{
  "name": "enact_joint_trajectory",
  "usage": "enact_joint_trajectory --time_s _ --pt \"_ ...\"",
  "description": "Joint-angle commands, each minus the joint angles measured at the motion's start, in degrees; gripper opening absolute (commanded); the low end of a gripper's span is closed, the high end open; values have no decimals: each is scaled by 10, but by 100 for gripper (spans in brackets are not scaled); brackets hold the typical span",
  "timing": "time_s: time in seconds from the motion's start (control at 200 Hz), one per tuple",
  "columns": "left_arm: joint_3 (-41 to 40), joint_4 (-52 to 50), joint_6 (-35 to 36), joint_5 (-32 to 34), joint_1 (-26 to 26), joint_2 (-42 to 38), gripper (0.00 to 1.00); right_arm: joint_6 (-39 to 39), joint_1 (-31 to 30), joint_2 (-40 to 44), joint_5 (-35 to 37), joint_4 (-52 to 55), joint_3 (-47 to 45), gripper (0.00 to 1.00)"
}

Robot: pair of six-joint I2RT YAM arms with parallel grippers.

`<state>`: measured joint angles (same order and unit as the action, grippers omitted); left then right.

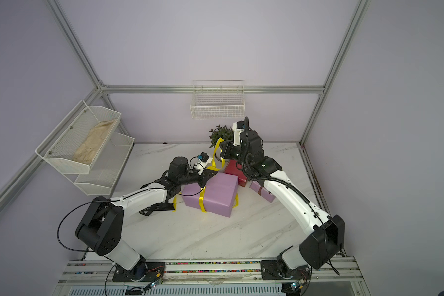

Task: Untie the ribbon bows on the gift boxes
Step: Place the ribbon at the center of the board, then pull the ribbon from the gift box.

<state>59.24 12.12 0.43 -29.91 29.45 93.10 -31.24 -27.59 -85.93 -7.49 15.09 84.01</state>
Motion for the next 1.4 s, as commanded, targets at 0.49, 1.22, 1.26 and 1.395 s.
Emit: enact_joint_trajectory --time_s 0.49,1.22,1.26,1.395 --pt "48 -25 -168 -159 -23 9 0 60 51 -70 75 154 -23 97" --pt "64 72 -467 -147 -26 -49 0 -18 28 61 -110 -25 -322 97" --pt "75 72 -474 -154 -26 -51 0 -21 29 58 -107 -29 -322 97" --pt "116 66 -493 -157 -26 -59 0 -23 25 64 -91 -28 -322 97"
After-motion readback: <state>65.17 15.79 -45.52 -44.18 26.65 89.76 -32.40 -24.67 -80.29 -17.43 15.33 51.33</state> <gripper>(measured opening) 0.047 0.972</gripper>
